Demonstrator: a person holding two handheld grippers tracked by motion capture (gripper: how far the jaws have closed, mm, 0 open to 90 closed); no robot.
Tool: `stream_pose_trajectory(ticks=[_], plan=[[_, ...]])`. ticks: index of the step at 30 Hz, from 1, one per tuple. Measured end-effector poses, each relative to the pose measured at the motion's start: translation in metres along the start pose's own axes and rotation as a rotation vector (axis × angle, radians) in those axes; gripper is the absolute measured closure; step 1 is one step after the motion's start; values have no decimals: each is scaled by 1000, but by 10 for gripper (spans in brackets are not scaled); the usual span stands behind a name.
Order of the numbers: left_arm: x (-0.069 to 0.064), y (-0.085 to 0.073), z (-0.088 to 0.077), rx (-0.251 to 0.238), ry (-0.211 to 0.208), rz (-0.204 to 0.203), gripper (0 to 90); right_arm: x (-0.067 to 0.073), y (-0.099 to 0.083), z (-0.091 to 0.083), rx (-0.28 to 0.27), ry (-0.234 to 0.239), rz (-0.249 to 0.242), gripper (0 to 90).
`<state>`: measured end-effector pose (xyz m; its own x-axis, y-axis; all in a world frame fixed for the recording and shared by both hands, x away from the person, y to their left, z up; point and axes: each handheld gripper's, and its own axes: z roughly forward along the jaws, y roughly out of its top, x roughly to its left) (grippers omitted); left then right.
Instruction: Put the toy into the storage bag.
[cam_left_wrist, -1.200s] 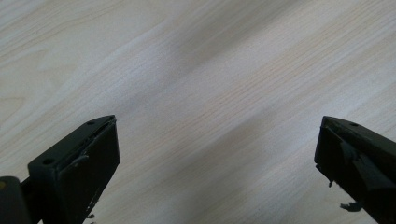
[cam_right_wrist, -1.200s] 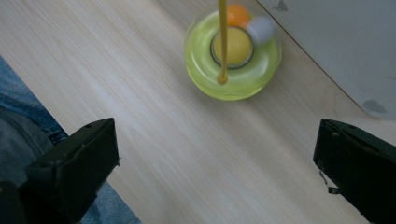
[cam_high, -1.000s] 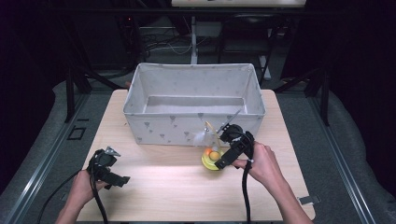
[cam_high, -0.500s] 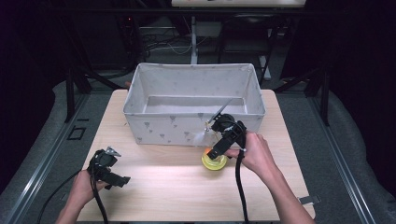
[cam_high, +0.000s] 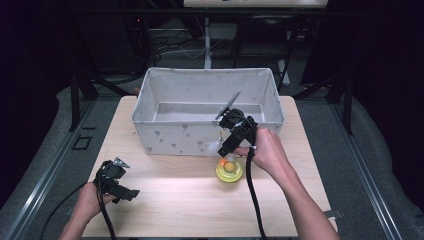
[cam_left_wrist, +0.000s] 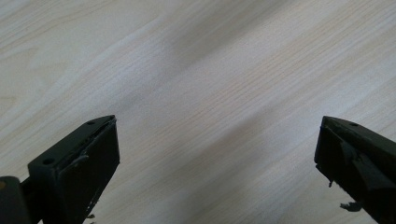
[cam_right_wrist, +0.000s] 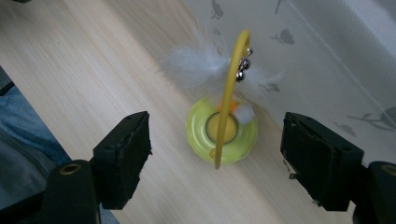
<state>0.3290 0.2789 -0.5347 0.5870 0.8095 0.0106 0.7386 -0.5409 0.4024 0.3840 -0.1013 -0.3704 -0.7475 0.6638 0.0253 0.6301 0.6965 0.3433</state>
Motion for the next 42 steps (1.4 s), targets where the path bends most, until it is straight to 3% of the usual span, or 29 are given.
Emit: stream_pose_trajectory(ticks=[11,19,28,39,42], plan=[[0,0,1,10,-6,4,2,4,20,-9,47,-48,-30,463],[1,0,2,12,-11,-1,3,4,32,-6,96,-56,-51,620],[0,0,2,18,-10,3,3,4,40,-6,113,-61,-64,699],[0,0,2,25,-8,6,6,6,43,-9,118,-99,-76,874],[0,-1,2,27,-7,5,7,5,42,-11,124,-99,-79,877]])
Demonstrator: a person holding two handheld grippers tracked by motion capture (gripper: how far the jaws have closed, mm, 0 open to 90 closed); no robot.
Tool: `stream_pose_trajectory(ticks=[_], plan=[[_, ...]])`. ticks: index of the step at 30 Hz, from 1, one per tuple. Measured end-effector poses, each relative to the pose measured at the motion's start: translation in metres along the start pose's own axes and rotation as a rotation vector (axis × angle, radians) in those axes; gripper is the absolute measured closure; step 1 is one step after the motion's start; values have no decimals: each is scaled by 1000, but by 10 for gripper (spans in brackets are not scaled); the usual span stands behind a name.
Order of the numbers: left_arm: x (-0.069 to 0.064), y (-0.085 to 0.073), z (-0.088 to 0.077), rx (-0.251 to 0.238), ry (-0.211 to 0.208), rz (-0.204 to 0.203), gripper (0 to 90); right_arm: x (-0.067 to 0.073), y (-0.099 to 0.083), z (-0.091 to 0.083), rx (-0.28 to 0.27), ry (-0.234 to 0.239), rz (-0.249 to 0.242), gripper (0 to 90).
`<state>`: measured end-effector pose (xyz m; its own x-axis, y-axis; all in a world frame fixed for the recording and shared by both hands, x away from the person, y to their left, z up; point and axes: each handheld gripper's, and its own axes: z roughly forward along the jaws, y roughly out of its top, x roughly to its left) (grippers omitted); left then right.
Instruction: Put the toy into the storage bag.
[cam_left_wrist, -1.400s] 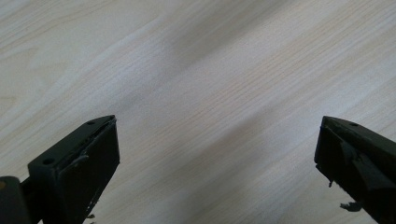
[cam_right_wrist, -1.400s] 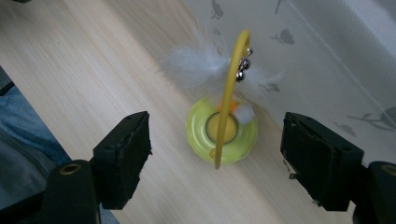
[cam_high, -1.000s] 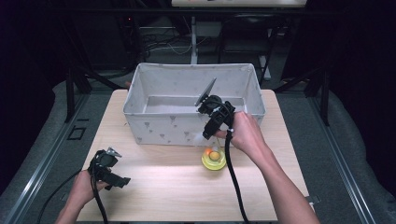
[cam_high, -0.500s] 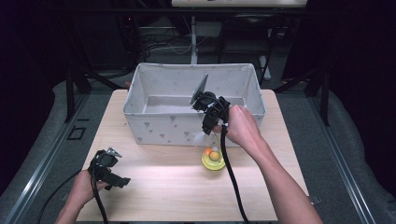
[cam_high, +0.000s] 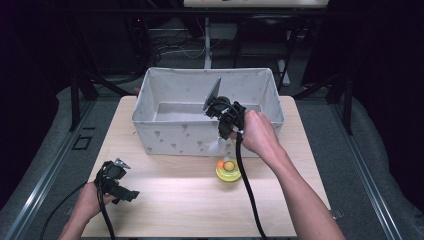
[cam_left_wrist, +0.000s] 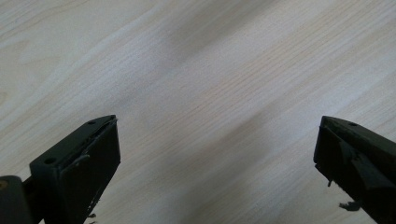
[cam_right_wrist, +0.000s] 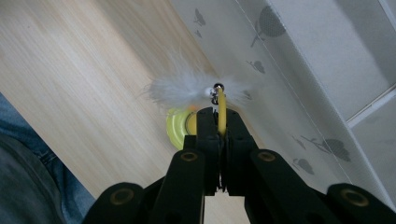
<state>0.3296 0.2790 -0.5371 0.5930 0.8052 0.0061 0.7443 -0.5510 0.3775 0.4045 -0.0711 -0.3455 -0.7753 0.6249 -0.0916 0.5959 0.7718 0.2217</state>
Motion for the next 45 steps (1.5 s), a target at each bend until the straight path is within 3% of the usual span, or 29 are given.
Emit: stream_pose_trajectory(ticks=[24,45], plan=[[-2,0,2,19,-1,15,12,0,-1,-16,24,29,-52,882],[-2,-1,2,12,-1,15,13,4,3,-39,5,46,-83,881]])
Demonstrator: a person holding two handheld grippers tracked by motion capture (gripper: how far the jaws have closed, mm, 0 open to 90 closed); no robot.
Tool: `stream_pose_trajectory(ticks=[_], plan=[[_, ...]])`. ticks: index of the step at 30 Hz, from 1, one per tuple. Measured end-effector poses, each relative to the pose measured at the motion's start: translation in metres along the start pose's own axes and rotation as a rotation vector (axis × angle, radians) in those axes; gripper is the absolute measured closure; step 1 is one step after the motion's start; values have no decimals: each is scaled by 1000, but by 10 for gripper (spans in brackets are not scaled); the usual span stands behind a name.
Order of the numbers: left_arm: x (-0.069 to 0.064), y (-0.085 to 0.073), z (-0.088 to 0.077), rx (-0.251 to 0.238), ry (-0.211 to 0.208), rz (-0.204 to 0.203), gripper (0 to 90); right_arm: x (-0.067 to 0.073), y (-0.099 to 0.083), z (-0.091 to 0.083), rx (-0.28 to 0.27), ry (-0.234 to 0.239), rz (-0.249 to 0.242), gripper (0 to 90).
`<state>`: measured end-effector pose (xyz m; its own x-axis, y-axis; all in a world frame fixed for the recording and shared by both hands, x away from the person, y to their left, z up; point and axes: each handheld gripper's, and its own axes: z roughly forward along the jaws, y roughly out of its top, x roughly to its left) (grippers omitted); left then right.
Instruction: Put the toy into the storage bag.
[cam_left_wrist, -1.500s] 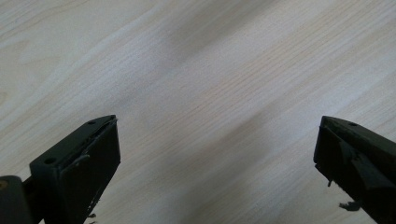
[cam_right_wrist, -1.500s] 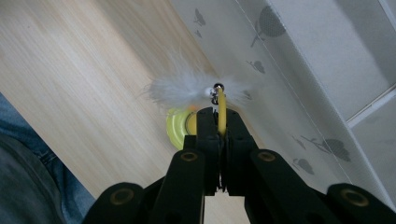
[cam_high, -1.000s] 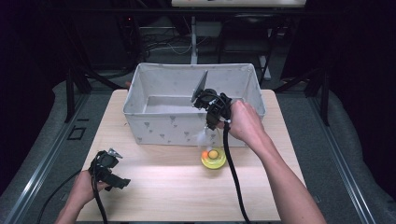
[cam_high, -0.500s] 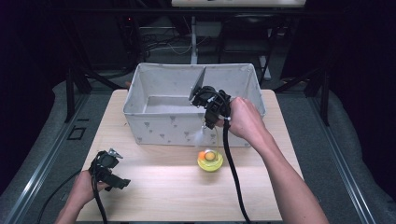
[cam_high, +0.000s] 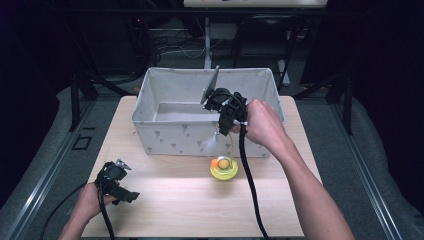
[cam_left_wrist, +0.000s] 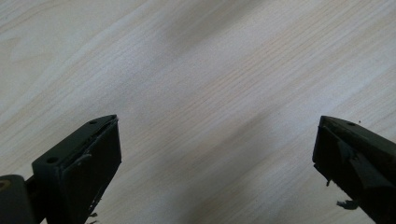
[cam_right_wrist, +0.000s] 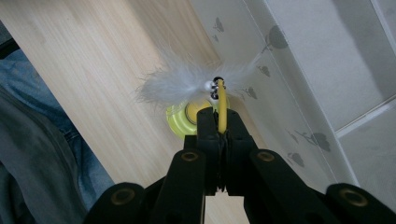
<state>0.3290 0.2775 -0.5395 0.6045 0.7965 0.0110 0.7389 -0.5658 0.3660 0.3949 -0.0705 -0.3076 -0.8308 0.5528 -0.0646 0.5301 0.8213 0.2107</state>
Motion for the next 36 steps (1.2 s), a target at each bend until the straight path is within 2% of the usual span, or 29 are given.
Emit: stream_pose_trajectory(ticks=[36], plan=[[0,1,1,12,-7,5,14,1,7,-42,-12,-6,-23,880]])
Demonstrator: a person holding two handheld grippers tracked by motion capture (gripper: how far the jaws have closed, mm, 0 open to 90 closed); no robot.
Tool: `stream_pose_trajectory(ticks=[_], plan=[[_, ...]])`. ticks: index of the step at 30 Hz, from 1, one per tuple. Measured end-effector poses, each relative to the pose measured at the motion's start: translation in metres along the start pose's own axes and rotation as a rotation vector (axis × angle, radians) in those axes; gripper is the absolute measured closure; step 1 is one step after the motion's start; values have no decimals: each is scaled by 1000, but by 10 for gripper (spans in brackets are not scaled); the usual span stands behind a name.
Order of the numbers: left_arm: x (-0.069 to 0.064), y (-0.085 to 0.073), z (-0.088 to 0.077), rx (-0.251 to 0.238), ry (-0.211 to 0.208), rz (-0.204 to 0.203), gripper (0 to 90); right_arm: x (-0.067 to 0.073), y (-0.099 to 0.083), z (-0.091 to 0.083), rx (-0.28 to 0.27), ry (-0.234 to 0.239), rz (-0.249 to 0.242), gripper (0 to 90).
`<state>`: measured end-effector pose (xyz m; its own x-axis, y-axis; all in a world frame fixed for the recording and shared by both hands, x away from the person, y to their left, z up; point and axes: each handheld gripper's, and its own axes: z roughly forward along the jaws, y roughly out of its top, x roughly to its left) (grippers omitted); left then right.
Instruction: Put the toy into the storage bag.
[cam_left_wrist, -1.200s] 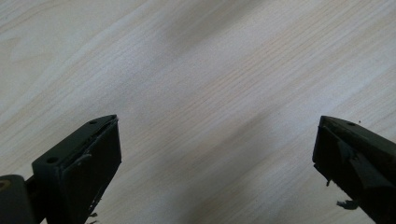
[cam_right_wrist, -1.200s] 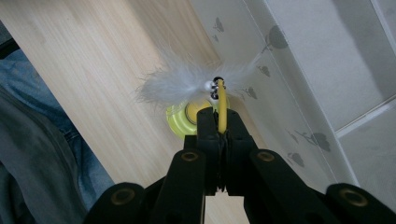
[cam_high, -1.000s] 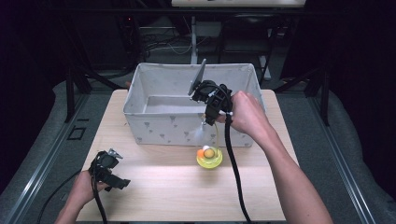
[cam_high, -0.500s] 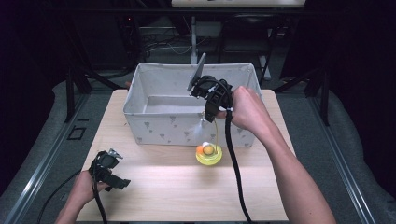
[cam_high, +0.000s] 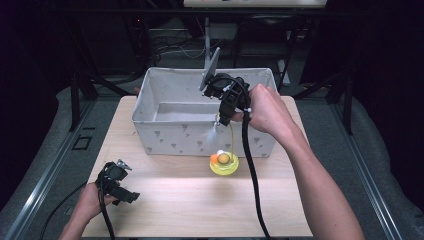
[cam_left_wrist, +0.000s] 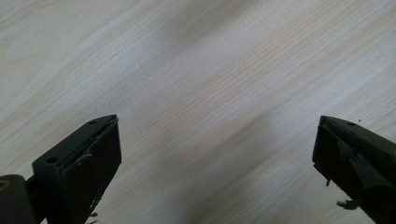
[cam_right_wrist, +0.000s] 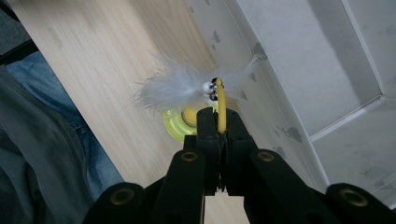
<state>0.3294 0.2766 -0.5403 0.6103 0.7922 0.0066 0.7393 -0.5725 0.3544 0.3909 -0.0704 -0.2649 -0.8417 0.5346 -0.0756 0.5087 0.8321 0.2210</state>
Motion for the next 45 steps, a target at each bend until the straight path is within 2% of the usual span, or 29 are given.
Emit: stream_pose_trajectory(ticks=[18,45], plan=[[0,0,0,-1,-2,2,13,0,4,-19,-26,-6,-3,880],[0,0,1,3,-9,3,14,-4,13,-47,-9,-21,-7,880]])
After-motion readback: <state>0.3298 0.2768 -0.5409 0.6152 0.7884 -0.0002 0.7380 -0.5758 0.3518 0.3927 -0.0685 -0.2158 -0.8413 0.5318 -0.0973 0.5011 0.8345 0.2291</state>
